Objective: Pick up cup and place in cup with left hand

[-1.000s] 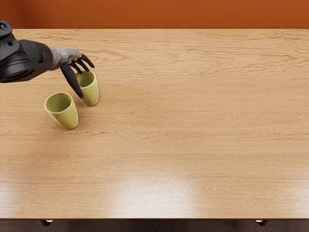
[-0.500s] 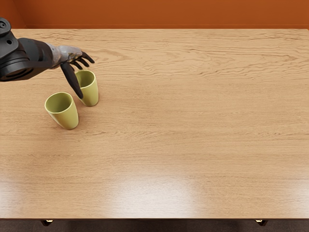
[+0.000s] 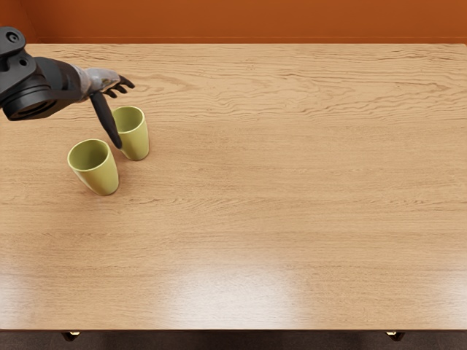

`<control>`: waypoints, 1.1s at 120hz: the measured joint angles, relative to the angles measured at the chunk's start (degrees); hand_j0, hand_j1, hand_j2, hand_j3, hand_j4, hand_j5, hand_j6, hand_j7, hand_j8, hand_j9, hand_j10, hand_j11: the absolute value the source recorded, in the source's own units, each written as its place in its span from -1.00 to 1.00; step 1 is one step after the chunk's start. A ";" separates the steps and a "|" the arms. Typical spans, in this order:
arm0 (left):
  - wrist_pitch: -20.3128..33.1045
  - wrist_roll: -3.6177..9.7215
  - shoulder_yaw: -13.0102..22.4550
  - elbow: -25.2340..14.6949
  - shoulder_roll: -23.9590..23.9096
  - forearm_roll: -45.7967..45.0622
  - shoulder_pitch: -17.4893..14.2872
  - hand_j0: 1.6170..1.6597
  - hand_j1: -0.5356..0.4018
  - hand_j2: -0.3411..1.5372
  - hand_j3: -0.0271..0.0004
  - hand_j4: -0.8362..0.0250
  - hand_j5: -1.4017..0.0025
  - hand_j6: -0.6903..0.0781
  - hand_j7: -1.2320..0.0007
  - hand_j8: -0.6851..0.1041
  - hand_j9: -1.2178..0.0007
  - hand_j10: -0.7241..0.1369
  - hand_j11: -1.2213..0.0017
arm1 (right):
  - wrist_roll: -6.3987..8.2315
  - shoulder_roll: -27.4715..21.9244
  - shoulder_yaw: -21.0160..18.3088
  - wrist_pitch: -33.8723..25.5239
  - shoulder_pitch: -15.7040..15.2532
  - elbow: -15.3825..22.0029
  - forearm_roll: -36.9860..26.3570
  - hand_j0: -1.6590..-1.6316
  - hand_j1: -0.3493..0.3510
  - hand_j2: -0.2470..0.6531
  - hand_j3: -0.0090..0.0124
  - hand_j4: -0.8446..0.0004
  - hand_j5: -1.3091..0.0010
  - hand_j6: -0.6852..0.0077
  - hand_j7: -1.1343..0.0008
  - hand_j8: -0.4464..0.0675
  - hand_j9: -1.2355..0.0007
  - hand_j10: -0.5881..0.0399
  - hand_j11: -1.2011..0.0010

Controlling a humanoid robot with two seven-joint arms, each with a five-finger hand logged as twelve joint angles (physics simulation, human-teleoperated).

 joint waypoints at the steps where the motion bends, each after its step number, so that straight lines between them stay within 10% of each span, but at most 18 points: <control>1: -0.01 0.00 0.00 0.09 0.00 0.00 0.00 0.92 0.68 -0.62 0.97 0.74 0.84 0.57 0.83 0.52 0.82 0.49 0.82 | 0.00 0.00 0.00 0.00 0.00 0.00 0.00 -0.93 -0.90 -0.46 -0.16 0.93 0.94 0.89 0.93 0.62 0.94 0.78 0.93; 132: -0.36 0.00 0.12 6.17 -5.41 0.03 2.01 0.92 0.70 -0.62 0.97 0.76 0.86 0.59 0.84 0.54 0.84 0.50 0.84 | 0.00 -0.21 -0.08 0.00 0.00 -0.09 0.00 -0.93 -0.90 -0.46 -0.16 0.93 0.94 0.89 0.93 0.62 0.94 0.78 0.93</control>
